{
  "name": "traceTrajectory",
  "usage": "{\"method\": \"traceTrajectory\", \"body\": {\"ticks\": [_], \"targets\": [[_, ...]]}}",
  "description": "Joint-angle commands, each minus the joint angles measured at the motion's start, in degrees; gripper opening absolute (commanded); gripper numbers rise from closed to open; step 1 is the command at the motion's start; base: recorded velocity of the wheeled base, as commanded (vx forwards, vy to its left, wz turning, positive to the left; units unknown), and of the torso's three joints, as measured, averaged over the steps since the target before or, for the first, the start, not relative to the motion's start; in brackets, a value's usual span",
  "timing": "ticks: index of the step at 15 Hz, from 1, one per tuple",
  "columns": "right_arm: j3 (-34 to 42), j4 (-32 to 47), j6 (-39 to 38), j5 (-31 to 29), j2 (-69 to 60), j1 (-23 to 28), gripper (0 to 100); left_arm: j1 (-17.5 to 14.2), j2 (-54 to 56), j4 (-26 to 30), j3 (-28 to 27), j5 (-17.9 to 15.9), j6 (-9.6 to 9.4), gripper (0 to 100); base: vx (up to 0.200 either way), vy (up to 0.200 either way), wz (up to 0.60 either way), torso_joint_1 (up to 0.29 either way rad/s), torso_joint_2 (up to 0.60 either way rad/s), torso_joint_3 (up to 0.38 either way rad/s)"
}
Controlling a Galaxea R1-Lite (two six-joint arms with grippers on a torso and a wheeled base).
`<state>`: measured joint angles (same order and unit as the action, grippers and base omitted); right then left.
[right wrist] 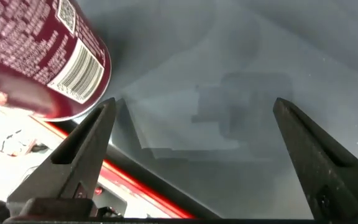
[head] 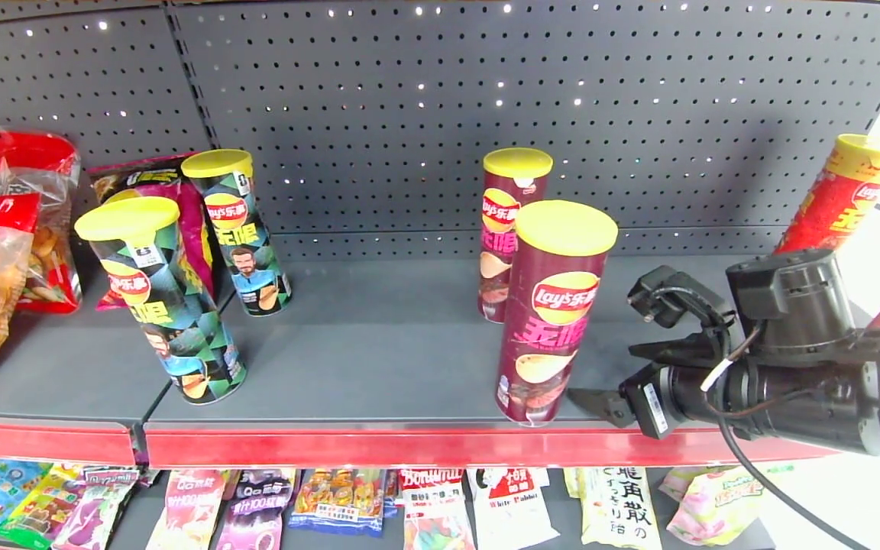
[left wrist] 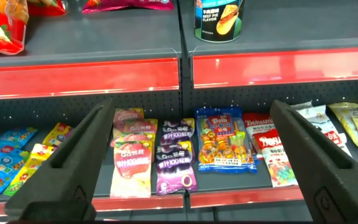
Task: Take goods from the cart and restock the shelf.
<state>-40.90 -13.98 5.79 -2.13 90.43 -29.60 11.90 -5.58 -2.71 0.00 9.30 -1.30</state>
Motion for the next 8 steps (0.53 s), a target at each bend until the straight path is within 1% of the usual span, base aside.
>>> {"method": "traceTrajectory", "body": {"ticks": [1,8], "targets": [[-0.3,0.0,0.0,0.0,0.4,-0.1,100,0.0,-0.1,0.0,0.0,0.0,-0.01,100,0.000,0.000,0.00,0.000,0.00,0.000],[-0.9,-0.1,-0.1,0.0,1.8,-1.6,100,0.0,-0.1,0.0,0.0,0.1,-0.01,100,0.000,0.000,0.00,0.000,0.00,0.000]]}}
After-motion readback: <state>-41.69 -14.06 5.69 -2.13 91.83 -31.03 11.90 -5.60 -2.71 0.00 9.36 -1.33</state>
